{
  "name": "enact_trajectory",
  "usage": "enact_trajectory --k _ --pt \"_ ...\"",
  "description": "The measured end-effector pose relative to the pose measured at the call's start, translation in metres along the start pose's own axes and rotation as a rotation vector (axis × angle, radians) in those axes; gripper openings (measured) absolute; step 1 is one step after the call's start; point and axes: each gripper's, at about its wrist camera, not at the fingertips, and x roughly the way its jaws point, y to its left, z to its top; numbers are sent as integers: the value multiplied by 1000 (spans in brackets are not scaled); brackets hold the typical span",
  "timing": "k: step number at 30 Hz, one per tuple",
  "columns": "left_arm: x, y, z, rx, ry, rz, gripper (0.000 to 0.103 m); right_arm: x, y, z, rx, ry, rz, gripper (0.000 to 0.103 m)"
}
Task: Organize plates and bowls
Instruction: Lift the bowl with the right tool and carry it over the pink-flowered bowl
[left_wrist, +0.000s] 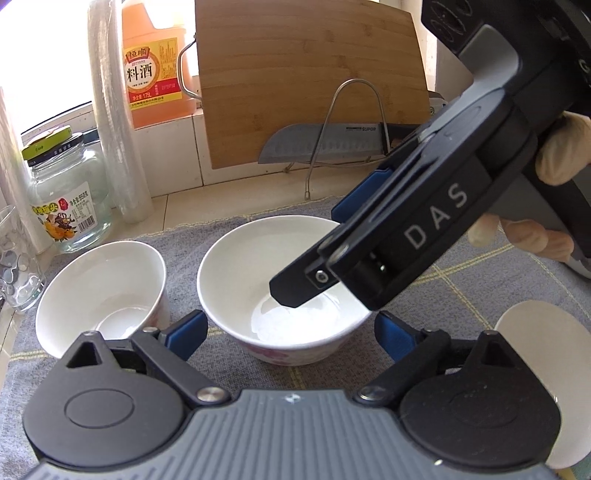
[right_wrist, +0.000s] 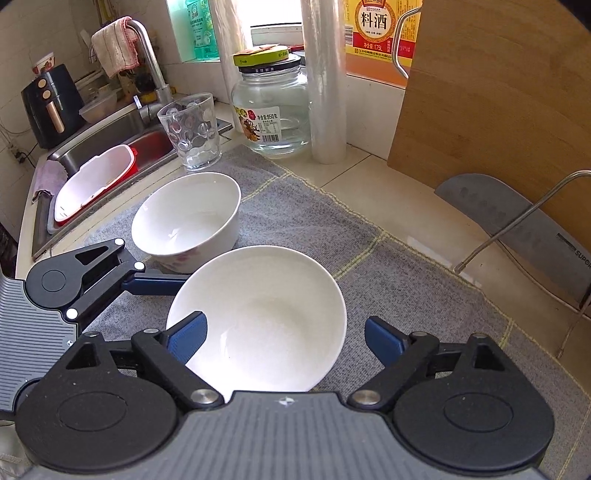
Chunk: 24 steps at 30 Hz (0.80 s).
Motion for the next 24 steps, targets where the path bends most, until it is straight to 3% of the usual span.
enact_trajectory --k 4,10,24 --pt "0 1 1 -4 -7 -6 95 6 -3 2 7 10 20 85" --pt "1 3 2 -8 -8 -11 91 8 -3 3 18 8 39 82" --pt "-2 3 3 -10 8 -30 91 4 -2 3 54 10 43 81"
